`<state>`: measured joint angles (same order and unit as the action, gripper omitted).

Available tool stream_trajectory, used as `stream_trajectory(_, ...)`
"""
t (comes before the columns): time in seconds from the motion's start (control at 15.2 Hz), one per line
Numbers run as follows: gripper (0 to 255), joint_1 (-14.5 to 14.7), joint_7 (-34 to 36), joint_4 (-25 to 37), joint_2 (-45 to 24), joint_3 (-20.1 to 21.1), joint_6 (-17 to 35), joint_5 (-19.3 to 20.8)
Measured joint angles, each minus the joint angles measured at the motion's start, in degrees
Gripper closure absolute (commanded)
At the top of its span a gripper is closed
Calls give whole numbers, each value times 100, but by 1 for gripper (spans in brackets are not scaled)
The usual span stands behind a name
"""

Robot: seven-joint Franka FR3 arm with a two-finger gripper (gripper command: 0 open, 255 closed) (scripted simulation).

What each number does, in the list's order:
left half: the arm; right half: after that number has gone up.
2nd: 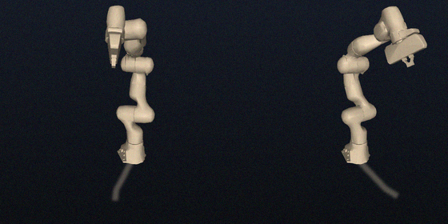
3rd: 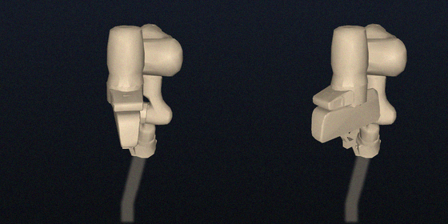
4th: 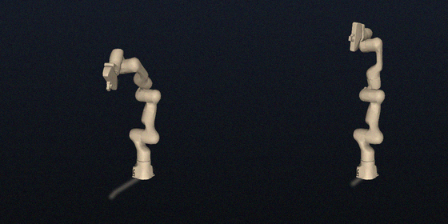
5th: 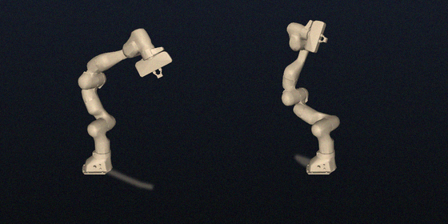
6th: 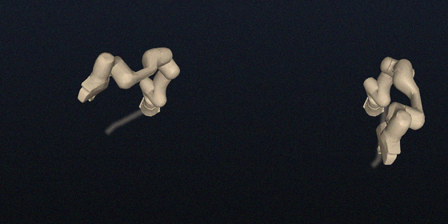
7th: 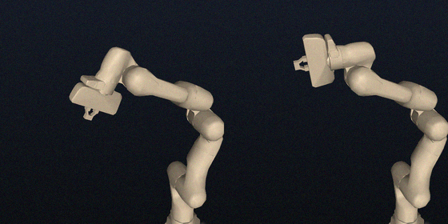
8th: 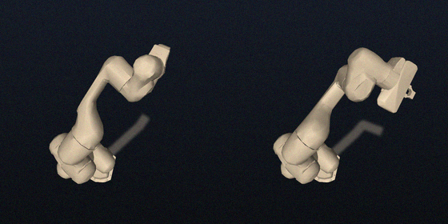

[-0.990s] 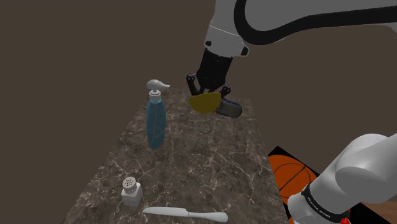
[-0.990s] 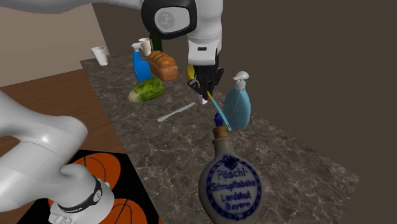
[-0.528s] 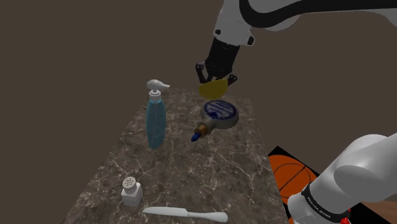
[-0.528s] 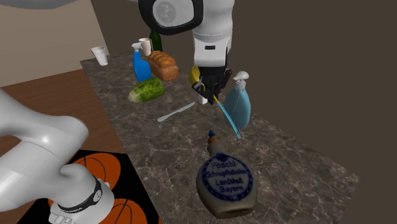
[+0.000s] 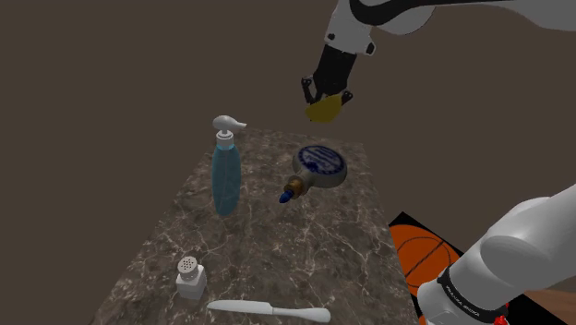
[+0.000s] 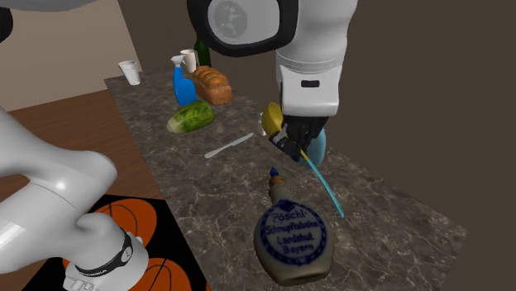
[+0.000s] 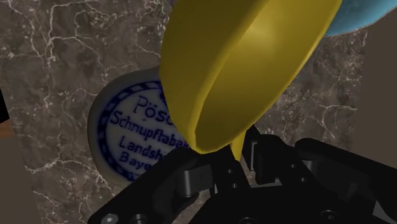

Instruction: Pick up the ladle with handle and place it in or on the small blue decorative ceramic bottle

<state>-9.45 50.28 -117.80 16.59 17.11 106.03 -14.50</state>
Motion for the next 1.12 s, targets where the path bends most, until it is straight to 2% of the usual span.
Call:
stream_trajectory(0.26,255,-167,-354,215,-229,-236,-66,102)
stream_trajectory(1.12,255,-151,-539,-635,-341,-200,874,43)
